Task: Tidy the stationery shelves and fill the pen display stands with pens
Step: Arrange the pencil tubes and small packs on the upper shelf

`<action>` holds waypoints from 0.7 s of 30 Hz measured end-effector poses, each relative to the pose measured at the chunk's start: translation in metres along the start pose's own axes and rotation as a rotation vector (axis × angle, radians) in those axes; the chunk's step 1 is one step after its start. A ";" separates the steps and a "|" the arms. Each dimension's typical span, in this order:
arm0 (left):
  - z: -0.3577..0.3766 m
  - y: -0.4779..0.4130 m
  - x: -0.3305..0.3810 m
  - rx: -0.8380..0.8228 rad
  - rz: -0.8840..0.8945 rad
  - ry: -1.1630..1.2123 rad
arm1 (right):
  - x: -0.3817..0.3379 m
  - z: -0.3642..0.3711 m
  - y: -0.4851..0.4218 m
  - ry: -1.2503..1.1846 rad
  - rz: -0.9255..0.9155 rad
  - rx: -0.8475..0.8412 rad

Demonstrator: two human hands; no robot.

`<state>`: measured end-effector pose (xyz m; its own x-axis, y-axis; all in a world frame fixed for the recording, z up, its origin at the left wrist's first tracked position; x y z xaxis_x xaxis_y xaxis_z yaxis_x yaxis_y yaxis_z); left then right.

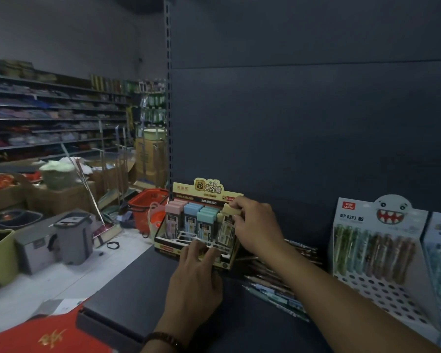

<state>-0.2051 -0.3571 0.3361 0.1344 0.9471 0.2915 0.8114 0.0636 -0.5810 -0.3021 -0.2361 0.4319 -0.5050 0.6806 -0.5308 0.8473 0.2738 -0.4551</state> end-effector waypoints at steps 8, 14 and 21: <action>-0.002 0.001 0.002 0.007 0.009 0.002 | 0.001 0.015 -0.010 0.033 0.011 -0.059; -0.001 0.001 0.001 -0.001 0.013 0.004 | -0.004 0.021 -0.009 0.079 -0.005 -0.022; 0.000 -0.001 -0.001 0.037 0.037 0.017 | 0.000 0.018 0.003 0.103 -0.041 -0.039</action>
<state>-0.2062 -0.3584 0.3359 0.1738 0.9434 0.2826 0.7844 0.0409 -0.6189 -0.3029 -0.2473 0.4181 -0.5213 0.7342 -0.4350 0.8332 0.3275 -0.4457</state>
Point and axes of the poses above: each hand's wrist, its own y-axis away from the middle knuckle, its own z-axis out of the palm, x = y × z, the point moved 10 cm from there along -y, towards the middle knuckle, and after that the axes turned 3 degrees about z, right-handed, at the moved point
